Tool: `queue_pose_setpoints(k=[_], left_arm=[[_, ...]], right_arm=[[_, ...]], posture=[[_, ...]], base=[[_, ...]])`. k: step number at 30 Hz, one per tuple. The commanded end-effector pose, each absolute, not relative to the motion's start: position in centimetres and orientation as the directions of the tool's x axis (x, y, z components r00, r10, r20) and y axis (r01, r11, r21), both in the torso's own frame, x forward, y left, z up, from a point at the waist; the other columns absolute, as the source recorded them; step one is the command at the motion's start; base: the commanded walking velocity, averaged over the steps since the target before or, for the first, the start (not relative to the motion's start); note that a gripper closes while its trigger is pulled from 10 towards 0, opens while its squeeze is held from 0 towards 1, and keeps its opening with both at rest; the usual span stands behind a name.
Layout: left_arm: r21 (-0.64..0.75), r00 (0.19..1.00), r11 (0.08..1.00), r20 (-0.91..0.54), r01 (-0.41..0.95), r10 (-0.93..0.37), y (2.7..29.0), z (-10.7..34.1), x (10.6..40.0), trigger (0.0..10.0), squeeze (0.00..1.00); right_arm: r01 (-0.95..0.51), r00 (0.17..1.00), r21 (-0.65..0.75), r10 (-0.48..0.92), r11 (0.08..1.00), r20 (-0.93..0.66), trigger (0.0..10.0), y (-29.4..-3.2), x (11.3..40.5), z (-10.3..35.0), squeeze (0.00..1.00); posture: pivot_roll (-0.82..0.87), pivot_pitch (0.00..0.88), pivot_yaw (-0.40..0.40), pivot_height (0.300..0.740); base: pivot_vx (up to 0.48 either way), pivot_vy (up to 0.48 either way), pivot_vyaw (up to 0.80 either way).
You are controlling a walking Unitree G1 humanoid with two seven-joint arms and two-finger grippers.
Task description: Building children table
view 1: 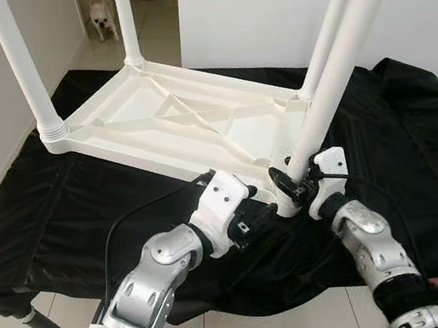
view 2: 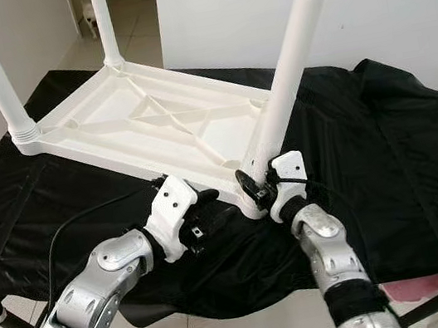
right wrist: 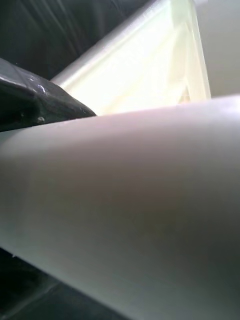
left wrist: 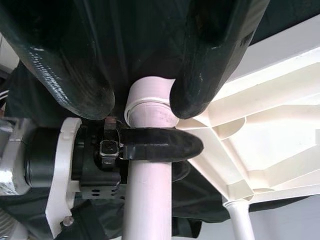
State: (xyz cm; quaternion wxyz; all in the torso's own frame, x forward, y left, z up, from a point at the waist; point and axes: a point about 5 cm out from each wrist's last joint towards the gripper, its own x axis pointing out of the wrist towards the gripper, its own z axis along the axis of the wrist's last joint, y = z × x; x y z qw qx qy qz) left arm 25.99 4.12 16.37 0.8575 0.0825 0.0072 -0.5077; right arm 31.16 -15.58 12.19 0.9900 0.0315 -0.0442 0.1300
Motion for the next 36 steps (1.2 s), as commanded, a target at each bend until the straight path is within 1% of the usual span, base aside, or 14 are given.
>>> queue_pose_setpoints(k=[1,2,5,7,8,10,11,16,24,25,27,28,31,36], left_arm=[[0.13,0.446,0.432,-0.098,0.892,-0.89,4.0,16.3,25.9,10.0,0.0],[0.131,0.446,0.433,-0.098,0.892,-0.89,4.0,16.3,25.9,10.0,0.0],[0.131,0.448,0.434,-0.098,0.891,-0.889,4.0,16.3,26.0,10.0,0.0],[0.13,0.45,0.437,-0.098,0.89,-0.888,4.0,16.3,25.9,10.0,0.0],[0.13,0.45,0.437,-0.098,0.89,-0.888,4.0,16.3,25.9,10.0,0.0],[0.129,0.451,0.438,-0.098,0.89,-0.887,4.1,16.3,25.9,10.0,0.0],[0.129,0.451,0.438,-0.099,0.89,-0.887,4.1,16.3,25.9,10.0,0.0],[0.13,0.449,0.436,-0.102,0.891,-0.888,4.1,16.3,25.9,10.0,0.0],[0.134,0.448,0.434,-0.103,0.891,-0.888,4.1,16.3,25.9,10.0,0.0],[0.135,0.448,0.434,-0.104,0.891,-0.888,4.2,16.3,26.0,10.0,0.0],[0.135,0.448,0.434,-0.104,0.891,-0.888,4.2,16.3,26.0,10.0,0.0],[0.136,0.449,0.434,-0.104,0.891,-0.888,4.2,16.3,26.1,10.0,0.0],[0.137,0.453,0.439,-0.101,0.888,-0.886,4.2,16.4,26.1,10.0,0.0],[0.137,0.455,0.441,-0.099,0.887,-0.885,4.1,16.4,26.1,10.0,0.0]], right_arm=[[-0.131,0.99,0.084,0.126,0.988,0.055,10.0,-16.6,31.0,11.8,0.0],[-0.094,0.995,0.088,0.09,0.992,0.046,10.0,-16.3,30.8,11.7,0.0],[-0.045,0.999,0.099,0.042,0.994,0.032,10.0,-15.6,30.3,11.6,0.0],[0.033,0.999,0.104,-0.035,0.994,0.017,10.0,-15.0,29.6,11.5,0.0],[0.033,0.999,0.104,-0.035,0.994,0.017,10.0,-15.0,29.6,11.5,0.0],[0.169,0.985,0.113,-0.171,0.979,0.01,10.0,-14.6,28.6,11.5,0.0],[0.188,0.982,0.122,-0.19,0.974,0.003,10.0,-14.4,28.4,11.5,0.0],[0.203,0.979,0.122,-0.2,0.972,-0.033,10.0,-14.5,28.3,11.4,0.0],[0.203,0.979,0.119,-0.2,0.972,-0.042,10.0,-14.1,28.1,11.4,0.0],[0.197,0.98,0.122,-0.193,0.973,-0.037,10.0,-14.0,28.1,11.6,0.43],[0.193,0.981,0.123,-0.19,0.974,-0.033,10.0,-13.9,28.1,11.7,0.43],[0.182,0.983,0.143,-0.181,0.973,-0.021,10.0,-13.8,28.1,11.9,1.0],[0.18,0.983,0.153,-0.185,0.972,0.021,10.0,-14.1,28.3,12.6,1.0],[0.144,0.988,0.135,-0.149,0.98,0.031,10.0,-14.2,28.5,12.7,1.0]], posture=[[0.04,0.0,-0.105,0.74],[0.04,0.0,-0.108,0.74],[0.04,0.0,-0.108,0.74],[0.05,0.0,-0.113,0.74],[0.05,0.0,-0.113,0.74],[0.05,0.0,-0.114,0.74],[0.05,0.0,-0.114,0.74],[0.05,0.0,-0.112,0.74],[0.05,0.0,-0.106,0.74],[0.05,0.0,-0.108,0.74],[0.05,0.0,-0.108,0.74],[0.05,0.0,-0.11,0.74],[0.05,0.0,-0.112,0.74],[0.05,0.0,-0.115,0.74]], base=[[0.0,0.0,0.0],[0.0,0.0,0.0],[0.0,0.0,0.0],[0.0,0.0,0.0],[0.0,0.0,0.0],[0.0,0.0,0.0],[0.0,0.0,0.0],[0.0,0.0,0.0],[0.0,0.0,0.0],[0.0,0.0,0.0],[0.0,0.0,0.0],[0.0,0.0,0.0],[0.0,0.0,0.0],[0.0,0.0,0.0]])
